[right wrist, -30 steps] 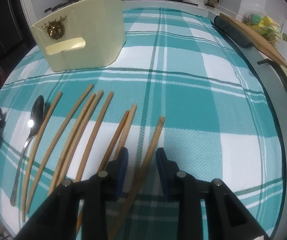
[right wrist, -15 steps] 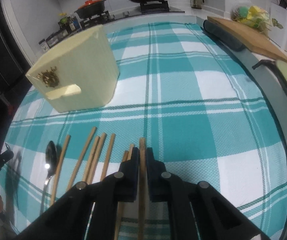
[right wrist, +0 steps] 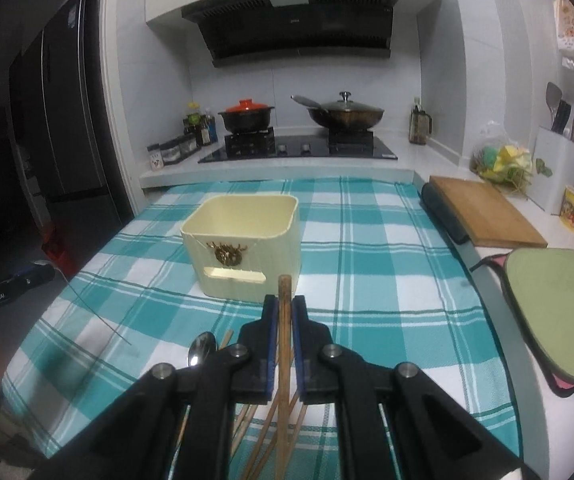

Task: Organize utensils
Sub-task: 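Lift the spoon with the left tool while the right tool carries the chopstick over the cream holder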

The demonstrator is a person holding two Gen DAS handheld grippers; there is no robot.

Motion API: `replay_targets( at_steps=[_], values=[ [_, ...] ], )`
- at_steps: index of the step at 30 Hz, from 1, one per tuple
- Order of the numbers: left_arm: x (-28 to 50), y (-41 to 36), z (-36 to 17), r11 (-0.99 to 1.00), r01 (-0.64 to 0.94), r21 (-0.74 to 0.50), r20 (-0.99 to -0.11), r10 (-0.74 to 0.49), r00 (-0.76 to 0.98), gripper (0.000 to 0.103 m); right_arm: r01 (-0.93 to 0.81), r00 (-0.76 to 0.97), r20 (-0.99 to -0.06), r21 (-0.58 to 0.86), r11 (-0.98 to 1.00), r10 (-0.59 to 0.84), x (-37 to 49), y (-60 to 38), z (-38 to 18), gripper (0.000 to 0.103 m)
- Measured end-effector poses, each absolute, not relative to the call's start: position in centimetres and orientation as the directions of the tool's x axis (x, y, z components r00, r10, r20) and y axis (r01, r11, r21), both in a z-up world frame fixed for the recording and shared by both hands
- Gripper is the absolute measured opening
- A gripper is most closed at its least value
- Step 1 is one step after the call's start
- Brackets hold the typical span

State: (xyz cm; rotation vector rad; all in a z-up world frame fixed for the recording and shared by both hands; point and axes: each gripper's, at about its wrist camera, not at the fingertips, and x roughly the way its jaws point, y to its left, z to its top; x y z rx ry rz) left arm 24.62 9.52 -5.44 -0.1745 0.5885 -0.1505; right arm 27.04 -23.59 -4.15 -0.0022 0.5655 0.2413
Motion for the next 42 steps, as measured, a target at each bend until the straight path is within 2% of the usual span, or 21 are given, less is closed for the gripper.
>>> replay_targets(
  at_steps=[11,23,27,32,35,42],
  values=[
    [26.5,8.9,0.2,0.946,0.192,-0.261,-0.495,-0.302,0.815,0.035,-0.251,0.886,-0.394,0.037,0.967,0.245,26.5,-22.2,1.2,0.007],
    [36.0,6.5,7.6,0.943,0.241,-0.228,-0.454,-0.322,0.831,0.035,-0.271,0.894,-0.349,0.078,0.959,0.281,37.8,-20.5,8.1,0.007],
    [39.8,5.4,8.1,0.953,0.231,-0.198,-0.444,-0.297,0.845,0.035,-0.285,0.911,-0.287,0.079,0.955,0.295,41.5,-19.4,9.9,0.007],
    [44.5,4.0,5.7,0.966,0.202,-0.164,-0.480,-0.257,0.839,0.035,-0.318,0.922,-0.219,0.041,0.947,0.319,45.4,-17.3,9.5,0.007],
    [46.8,3.4,3.1,0.970,0.186,-0.156,-0.531,-0.241,0.812,0.035,-0.329,0.905,-0.268,0.050,0.943,0.330,48.2,-16.2,7.2,0.007],
    [49.8,2.1,-2.8,0.976,0.172,-0.135,-0.647,-0.218,0.731,0.036,-0.338,0.809,-0.476,0.102,0.936,0.345,52.6,-15.5,-0.1,0.007]
  ],
)
